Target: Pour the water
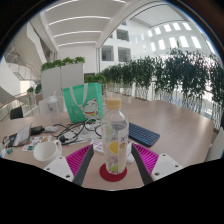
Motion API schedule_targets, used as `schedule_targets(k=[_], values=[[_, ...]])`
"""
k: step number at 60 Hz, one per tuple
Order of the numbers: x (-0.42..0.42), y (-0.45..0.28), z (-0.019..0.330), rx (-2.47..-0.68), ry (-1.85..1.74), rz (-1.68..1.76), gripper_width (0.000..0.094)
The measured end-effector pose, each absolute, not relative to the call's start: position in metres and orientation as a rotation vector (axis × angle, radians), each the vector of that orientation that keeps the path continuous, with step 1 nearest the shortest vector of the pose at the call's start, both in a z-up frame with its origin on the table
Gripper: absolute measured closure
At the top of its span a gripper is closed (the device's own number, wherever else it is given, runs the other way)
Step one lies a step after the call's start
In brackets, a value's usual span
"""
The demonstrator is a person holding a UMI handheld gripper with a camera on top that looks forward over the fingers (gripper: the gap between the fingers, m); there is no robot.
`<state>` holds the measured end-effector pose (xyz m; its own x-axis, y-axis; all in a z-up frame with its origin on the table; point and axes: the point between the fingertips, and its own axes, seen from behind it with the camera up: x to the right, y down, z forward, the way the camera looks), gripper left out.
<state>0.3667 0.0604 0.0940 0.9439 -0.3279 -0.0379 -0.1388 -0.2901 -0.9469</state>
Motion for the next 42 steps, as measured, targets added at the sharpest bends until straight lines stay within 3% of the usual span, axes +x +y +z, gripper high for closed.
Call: schedule_targets(k=[9,24,36,42], values=[[0.320,-0.020,0.125,-1.910,0.353,-0.241,0.0097],[0.188,-0.150,0.216,-1.912,0.295,-0.239,0.0095],[0.113,-0.219,0.280,-1.900,0.269,-0.232,0.0099],[0.089,-0.240,0.295,-1.893,0.263,-0.216,0.0101]])
